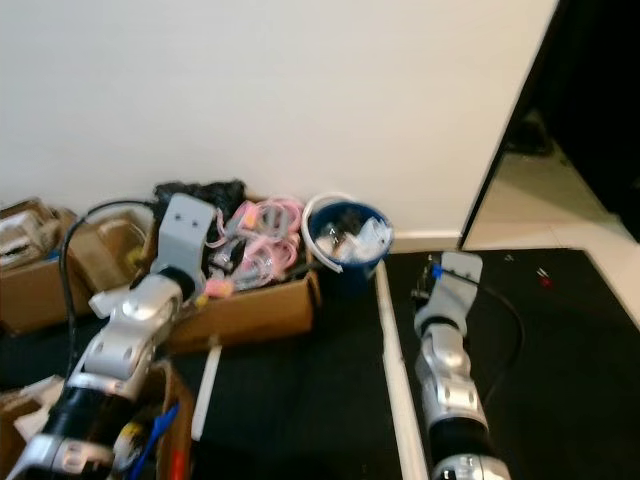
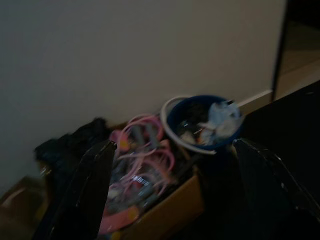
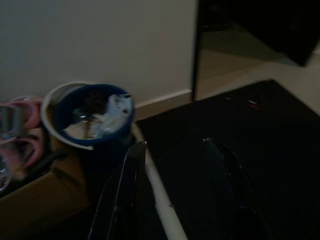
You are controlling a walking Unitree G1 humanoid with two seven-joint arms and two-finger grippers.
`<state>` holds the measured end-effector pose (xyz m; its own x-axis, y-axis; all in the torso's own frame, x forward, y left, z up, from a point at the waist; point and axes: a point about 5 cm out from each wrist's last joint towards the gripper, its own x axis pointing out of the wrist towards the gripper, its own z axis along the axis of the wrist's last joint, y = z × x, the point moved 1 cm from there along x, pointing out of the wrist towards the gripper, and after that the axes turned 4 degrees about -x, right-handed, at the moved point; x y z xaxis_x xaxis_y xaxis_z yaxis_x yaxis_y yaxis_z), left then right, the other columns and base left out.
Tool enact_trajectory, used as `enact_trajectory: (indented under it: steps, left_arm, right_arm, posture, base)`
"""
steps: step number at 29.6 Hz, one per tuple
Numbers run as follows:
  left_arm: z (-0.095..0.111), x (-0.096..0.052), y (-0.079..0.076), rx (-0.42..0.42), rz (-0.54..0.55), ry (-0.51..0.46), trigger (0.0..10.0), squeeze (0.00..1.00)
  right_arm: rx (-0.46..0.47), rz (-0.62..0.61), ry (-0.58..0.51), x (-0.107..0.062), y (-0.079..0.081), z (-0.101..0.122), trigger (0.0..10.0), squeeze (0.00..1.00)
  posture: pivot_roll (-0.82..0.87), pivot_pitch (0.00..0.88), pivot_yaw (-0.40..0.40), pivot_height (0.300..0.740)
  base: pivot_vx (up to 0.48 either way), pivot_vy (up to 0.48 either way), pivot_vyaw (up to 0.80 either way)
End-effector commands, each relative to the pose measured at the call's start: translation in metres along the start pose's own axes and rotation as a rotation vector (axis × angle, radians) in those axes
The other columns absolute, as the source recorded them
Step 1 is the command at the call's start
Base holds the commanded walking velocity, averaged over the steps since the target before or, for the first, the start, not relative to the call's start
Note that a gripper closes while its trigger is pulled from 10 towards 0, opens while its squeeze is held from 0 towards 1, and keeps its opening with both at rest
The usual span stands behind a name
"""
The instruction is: Picking trash to rubbish bin
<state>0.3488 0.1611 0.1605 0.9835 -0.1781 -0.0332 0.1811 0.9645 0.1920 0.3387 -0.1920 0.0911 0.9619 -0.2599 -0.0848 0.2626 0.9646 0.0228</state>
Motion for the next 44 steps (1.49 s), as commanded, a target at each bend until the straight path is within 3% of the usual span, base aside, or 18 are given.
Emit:
enact_trajectory:
  steps: [1, 29, 44]
  left_arm:
    - [-0.008, -0.002, 0.002, 0.003, 0.014, 0.027, 10.0, 0.00]
    - [-0.018, -0.007, 0.011, -0.029, 0.063, 0.059, 10.0, 0.00]
    - [-0.018, -0.007, 0.003, -0.063, 0.035, 0.061, 10.0, 0.00]
  right_arm:
    - [0.002, 0.008, 0.028, -0.003, 0.003, -0.009, 10.0, 0.00]
    - [-0.044, 0.020, 0.042, -0.013, 0.001, -0.020, 10.0, 0.00]
    - [-0.045, 0.011, 0.053, -0.018, -0.003, -0.022, 10.0, 0.00]
  posture:
    - [0.04, 0.106, 0.050, 0.740]
    - [0.04, 0.124, 0.055, 0.740]
    - [0.04, 0.121, 0.048, 0.740]
  base:
    - [0.000, 0.000, -0.80]
    - [0.000, 0.000, -0.80]
    - [0.000, 0.000, -0.80]
